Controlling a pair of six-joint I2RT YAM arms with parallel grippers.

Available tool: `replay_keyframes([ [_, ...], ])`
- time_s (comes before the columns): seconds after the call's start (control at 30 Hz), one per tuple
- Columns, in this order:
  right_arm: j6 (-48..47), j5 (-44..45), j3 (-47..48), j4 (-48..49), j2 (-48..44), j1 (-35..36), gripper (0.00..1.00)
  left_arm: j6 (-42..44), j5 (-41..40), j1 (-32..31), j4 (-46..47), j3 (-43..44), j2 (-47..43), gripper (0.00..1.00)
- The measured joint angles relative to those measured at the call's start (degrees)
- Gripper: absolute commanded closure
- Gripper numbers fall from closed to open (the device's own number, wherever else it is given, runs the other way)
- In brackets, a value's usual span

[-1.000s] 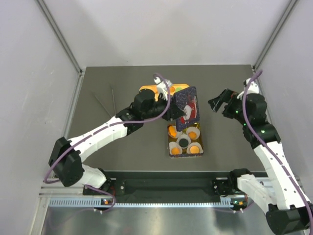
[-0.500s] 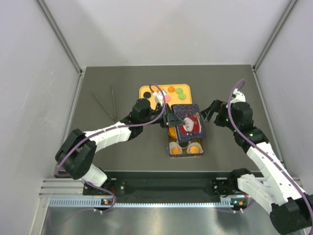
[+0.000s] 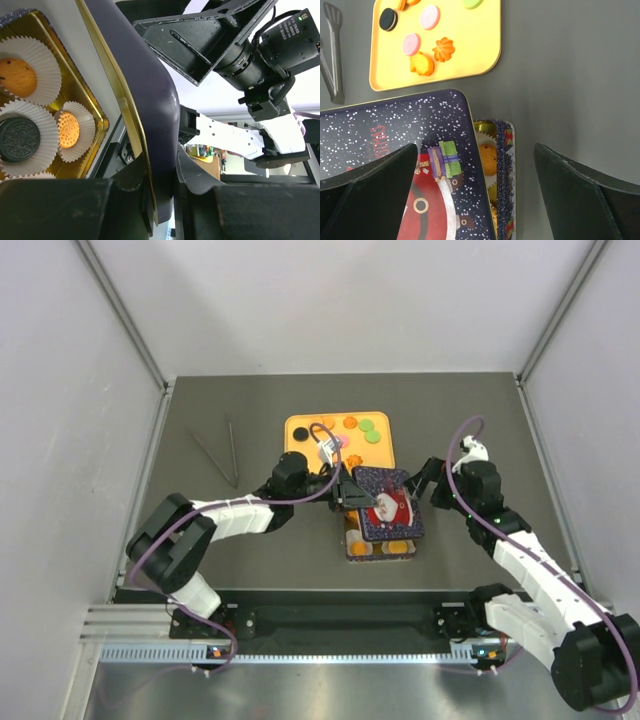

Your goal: Pack the cookies

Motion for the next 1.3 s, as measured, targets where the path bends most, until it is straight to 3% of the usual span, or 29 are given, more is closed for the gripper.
replay_keyframes([
  [0.47,3.3,-5.2,-8.1,10.1,0.9,0.0,0.00,-1.5,2.1,0.2,5.2,-2.6,4.7,1.00],
  [1.3,6.9,-10.3,-14.1,17.8,3.9,0.2,0.00,-4.9,4.9,3.1,13.8,-5.7,9.9,1.00],
])
